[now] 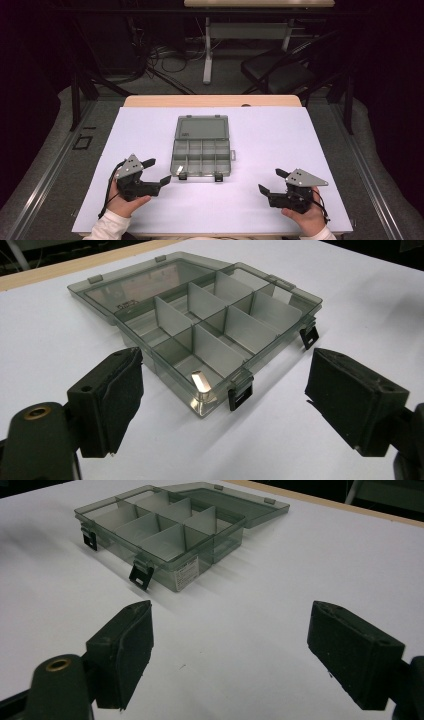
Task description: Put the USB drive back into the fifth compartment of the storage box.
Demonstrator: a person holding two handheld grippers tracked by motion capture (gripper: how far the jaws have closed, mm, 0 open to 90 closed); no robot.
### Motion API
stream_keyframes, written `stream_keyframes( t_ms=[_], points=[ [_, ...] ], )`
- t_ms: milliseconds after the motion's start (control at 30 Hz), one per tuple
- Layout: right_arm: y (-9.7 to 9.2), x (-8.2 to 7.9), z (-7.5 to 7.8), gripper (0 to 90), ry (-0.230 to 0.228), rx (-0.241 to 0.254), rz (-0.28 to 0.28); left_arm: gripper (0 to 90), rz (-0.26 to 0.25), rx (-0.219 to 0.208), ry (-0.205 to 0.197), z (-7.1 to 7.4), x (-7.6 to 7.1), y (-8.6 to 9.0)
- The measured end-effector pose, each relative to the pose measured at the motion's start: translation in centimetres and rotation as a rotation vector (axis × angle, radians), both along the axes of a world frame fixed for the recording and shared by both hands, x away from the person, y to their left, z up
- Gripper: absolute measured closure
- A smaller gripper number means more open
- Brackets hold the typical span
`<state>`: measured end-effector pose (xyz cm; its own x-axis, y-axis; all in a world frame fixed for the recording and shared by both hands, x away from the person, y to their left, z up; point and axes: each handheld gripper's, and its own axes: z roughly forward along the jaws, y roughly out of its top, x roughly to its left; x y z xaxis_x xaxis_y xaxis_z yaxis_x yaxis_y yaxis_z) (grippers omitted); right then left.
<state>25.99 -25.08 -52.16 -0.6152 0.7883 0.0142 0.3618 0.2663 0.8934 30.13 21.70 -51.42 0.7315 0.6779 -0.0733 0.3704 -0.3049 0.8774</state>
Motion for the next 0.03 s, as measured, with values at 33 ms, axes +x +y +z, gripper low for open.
stream_keyframes(
  t_ms=[33],
  points=[
    [-0.01,0.01,-0.01,18.3,-0.001,0.0,-0.002,15.5,0.004,0.001,0.0,-0.03,0.0,0.03]
  ],
)
